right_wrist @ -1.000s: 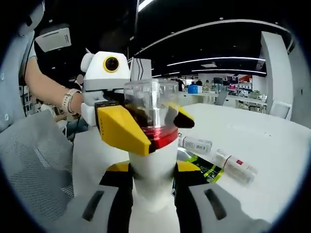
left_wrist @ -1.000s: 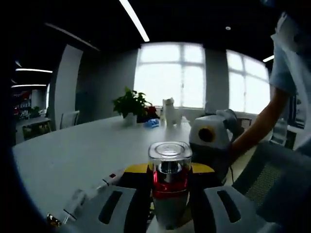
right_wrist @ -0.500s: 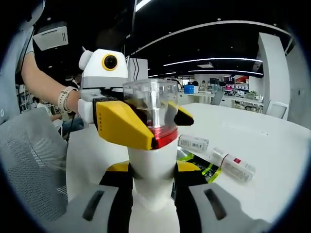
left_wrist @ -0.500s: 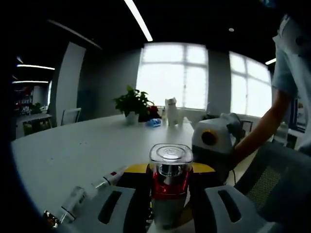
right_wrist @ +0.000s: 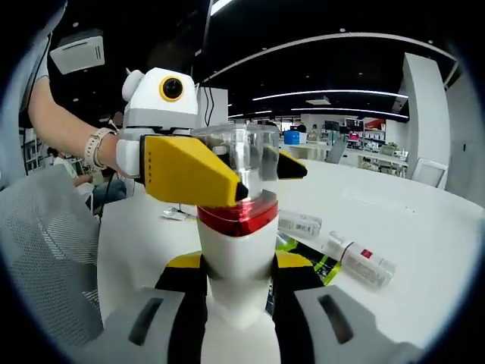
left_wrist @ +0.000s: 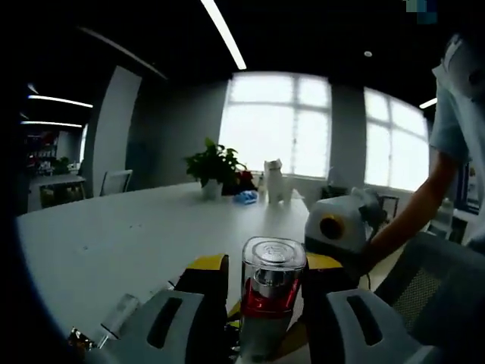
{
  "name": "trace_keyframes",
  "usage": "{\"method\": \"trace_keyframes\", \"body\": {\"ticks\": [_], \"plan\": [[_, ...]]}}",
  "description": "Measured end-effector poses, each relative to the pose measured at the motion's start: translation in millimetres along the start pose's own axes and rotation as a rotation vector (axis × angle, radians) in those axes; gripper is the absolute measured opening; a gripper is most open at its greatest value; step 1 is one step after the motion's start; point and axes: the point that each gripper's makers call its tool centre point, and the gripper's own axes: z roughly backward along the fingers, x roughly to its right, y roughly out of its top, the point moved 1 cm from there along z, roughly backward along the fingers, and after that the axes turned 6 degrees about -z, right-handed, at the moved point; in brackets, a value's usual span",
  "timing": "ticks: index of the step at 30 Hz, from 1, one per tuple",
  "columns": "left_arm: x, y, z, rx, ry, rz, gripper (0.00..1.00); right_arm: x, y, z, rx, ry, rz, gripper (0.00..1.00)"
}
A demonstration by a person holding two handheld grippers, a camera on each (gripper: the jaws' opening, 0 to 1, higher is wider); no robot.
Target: Arrange the skincare products in the storage area until every visible bottle or jar stands upright without overlapping.
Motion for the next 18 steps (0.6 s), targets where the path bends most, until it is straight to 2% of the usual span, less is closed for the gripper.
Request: {"method": "trace_keyframes", "body": {"ticks": [3, 15, 18], "plan": [[5.9, 0.8, 1.1, -0.008, -0.026, -0.007, 0.27, 0.0, -0.3, 0.1, 0.003, -0.007, -0.010, 0.32], [8.0, 0.0, 0.3, -0.019, -0.026, -0.012, 0.29, -1.2, 0.7, 2.2, -0.011, -0.004, -0.009, 0.34], [6.9, -0.3, 1.6, -0.023, -0.022, -0.011, 0.31, -1.6, 5.1, 3.8, -0.005, 0.000, -0.015, 0.41]]}}
